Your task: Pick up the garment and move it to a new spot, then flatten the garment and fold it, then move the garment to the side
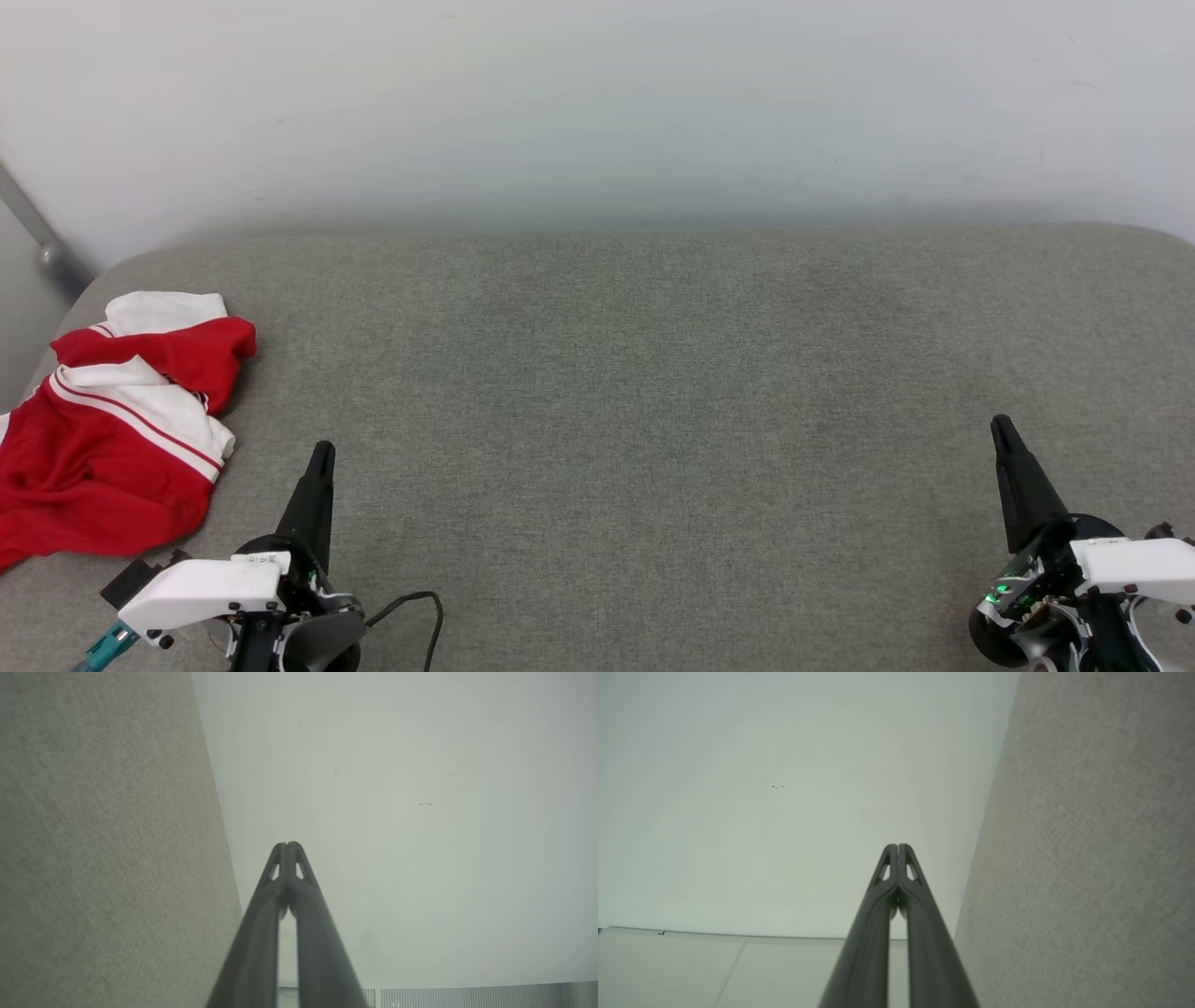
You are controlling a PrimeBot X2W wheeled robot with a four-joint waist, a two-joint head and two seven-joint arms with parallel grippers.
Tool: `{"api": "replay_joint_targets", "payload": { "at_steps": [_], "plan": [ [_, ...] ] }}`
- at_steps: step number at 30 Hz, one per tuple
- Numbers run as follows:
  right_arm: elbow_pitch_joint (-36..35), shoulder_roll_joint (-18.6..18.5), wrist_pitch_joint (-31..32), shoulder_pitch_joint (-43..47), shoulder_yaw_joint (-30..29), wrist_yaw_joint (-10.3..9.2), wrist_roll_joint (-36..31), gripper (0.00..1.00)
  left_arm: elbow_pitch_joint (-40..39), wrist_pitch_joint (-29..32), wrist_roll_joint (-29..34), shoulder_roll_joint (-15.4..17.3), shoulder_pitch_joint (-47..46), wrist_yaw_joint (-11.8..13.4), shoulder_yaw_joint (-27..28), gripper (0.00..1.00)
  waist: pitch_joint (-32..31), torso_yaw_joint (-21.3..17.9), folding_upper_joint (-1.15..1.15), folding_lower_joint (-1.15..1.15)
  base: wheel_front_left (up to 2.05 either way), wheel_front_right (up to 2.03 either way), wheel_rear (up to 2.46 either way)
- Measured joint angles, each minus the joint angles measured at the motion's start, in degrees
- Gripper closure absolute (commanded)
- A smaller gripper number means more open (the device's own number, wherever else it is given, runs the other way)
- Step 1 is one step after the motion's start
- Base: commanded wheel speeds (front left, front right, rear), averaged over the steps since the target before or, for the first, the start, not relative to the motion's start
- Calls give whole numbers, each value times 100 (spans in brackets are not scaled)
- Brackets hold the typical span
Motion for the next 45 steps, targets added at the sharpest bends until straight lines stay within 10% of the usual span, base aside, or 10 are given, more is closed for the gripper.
{"api": "replay_joint_targets", "payload": {
  "at_steps": [33, 34, 45],
  "plan": [
    [0, 0, 0, 0, 0, 0, 0, 100, 0, 0, 0, 0, 0, 0, 0, 100, 0, 0, 0, 0, 0, 0, 0],
    [19, 1, 0, 9, 0, 0, -1, 0, 19, -4, 0, -1, 9, 1, -2, 0, 0, 0, 0, 0, 0, 0, 0],
    [80, 11, -203, 187, 127, -2, -116, 0, 107, -235, 93, -25, 175, 3, -298, 0, -14, 4, 0, 1, 0, 0, 0]
  ]
}}
